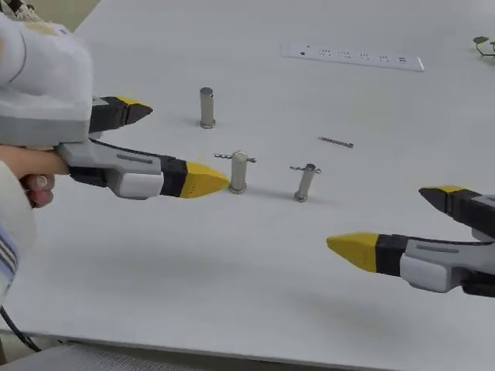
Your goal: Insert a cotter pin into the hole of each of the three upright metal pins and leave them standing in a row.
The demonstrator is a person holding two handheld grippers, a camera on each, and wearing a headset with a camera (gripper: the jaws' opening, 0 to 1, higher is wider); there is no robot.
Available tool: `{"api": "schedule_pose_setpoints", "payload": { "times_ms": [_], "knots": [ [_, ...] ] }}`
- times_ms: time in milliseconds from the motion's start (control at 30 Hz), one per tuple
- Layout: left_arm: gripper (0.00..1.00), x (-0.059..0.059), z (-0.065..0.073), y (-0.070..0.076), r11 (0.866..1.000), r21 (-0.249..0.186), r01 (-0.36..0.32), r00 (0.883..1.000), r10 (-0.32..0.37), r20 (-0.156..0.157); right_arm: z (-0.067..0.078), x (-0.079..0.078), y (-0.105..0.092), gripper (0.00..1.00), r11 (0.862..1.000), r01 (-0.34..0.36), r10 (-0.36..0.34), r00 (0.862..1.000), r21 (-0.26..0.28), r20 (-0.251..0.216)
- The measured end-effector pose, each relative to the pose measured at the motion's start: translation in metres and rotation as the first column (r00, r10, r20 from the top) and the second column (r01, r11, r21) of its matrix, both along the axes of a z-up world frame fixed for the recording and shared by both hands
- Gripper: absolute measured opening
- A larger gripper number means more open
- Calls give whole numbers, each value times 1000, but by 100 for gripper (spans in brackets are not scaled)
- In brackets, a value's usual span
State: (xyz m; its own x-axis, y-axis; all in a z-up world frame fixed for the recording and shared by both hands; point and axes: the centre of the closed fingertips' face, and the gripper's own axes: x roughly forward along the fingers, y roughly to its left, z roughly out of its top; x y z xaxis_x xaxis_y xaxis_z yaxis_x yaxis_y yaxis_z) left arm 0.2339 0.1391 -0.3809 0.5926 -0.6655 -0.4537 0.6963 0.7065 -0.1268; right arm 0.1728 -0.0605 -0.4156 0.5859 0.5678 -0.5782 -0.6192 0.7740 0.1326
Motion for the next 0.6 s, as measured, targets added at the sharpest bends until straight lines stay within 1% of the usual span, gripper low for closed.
{"api": "schedule_pose_setpoints", "payload": {
  "times_ms": [67,133,167,233,267,300,367,433,533,567,600],
  "knots": [
    [95,11,3,1,1000,-2,-4,1000,4,8,-1,-2,-3,94,1000,8,-8,1000,0,-6],
    [91,20,4,2,1000,6,-5,1000,5,12,-1,-4,-6,93,1000,20,-20,1000,9,-15],
    [90,25,4,3,1000,14,-6,1000,6,15,-1,-5,-6,93,1000,23,-22,1000,12,-17],
    [89,36,3,6,999,52,-3,1000,1,28,-1,-6,-8,93,999,32,-32,999,11,-21],
    [88,40,2,8,998,66,-5,1000,3,30,-1,-7,-9,93,999,33,-33,999,10,-22],
    [87,46,2,8,997,78,-5,999,2,38,-1,-8,-10,93,999,34,-34,999,9,-23],
    [82,56,3,8,997,78,-1,999,-2,40,-1,-9,-12,92,999,40,-40,999,11,-24],
    [78,61,2,7,997,77,-2,999,0,35,0,-11,-13,92,999,44,-43,999,19,-28],
    [75,63,-3,7,995,96,-4,1000,1,30,2,-13,-12,92,999,44,-44,999,31,-27],
    [74,59,-5,9,994,106,-11,1000,8,30,2,-14,-12,92,998,46,-45,999,34,-27],
    [72,58,-6,10,994,109,-14,999,11,30,2,-14,-12,92,998,47,-46,999,35,-28]
  ]
}}
